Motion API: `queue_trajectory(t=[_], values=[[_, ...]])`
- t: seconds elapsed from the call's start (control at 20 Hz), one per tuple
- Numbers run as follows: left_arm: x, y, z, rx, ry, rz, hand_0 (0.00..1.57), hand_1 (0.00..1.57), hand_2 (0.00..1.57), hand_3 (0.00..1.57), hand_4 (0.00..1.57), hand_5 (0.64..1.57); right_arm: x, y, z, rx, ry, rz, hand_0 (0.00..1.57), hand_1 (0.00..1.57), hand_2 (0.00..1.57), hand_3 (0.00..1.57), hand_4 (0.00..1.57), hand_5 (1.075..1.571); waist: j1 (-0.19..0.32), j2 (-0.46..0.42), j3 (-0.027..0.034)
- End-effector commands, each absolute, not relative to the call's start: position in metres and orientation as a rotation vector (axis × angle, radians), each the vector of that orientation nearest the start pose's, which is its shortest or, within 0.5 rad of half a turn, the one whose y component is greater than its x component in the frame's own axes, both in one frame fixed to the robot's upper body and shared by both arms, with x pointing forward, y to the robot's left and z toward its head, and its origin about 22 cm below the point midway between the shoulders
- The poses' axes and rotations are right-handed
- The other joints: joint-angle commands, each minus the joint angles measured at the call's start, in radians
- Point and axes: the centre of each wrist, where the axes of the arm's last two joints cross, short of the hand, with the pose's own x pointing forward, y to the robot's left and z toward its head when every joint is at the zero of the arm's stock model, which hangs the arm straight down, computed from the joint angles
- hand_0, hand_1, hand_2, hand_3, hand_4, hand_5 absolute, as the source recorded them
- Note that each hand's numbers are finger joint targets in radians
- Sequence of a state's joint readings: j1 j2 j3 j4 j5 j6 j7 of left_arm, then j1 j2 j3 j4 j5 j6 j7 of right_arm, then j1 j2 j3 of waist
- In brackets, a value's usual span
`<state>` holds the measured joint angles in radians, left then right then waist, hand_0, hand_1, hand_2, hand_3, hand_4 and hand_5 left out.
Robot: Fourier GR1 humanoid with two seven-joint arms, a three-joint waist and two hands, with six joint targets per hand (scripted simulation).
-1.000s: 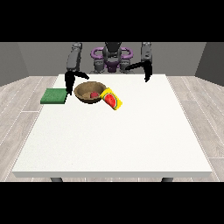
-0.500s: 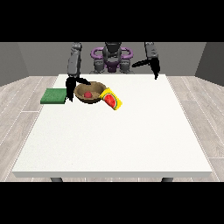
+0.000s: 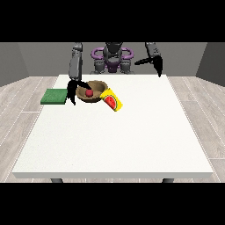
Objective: Pick the cup and pour the ball into the bowl, then pick the bowl and place it on the pad
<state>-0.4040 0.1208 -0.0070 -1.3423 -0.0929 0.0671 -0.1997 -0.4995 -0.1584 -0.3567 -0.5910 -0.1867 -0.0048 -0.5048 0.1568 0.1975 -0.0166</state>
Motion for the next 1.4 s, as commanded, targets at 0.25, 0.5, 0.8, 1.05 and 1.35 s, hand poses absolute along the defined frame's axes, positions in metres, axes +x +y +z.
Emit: queue_trajectory(t=[0.25,0.5,0.8,1.05,1.35], values=[[0.334,0.202,0.065,0.033,-1.951,-0.322,0.00,0.00,0.00,0.00,0.66,1.531,0.288,-0.328,-0.107,-0.651,-1.281,-0.053,1.57,1.57,1.57,1.56,0.94,1.558,0.098,0.036,0.0115],[0.332,0.216,0.034,0.029,-1.843,-0.259,0.00,0.00,0.00,0.00,0.93,1.436,0.319,-0.307,-0.083,-0.676,-1.166,-0.033,1.57,1.57,1.57,1.18,0.89,1.567,0.059,-0.097,0.0110],[0.306,0.293,-0.019,0.144,-1.684,-0.121,0.00,0.00,0.00,0.00,1.00,1.410,0.357,-0.279,-0.040,-0.613,-1.081,0.038,1.57,1.57,1.57,0.86,0.82,1.564,-0.094,-0.261,0.0145],[0.302,0.296,-0.029,0.222,-1.575,-0.079,0.00,0.00,0.00,0.00,1.00,1.407,0.371,-0.283,-0.007,-0.538,-1.039,0.101,1.57,1.57,1.57,0.74,0.81,1.567,-0.193,-0.348,0.0159],[0.303,0.279,-0.019,0.178,-1.741,-0.110,0.00,0.00,0.00,0.00,1.02,1.431,0.360,-0.350,0.013,-0.572,-1.123,-0.038,1.57,1.57,1.57,0.73,0.78,1.571,-0.126,-0.200,0.0166]])
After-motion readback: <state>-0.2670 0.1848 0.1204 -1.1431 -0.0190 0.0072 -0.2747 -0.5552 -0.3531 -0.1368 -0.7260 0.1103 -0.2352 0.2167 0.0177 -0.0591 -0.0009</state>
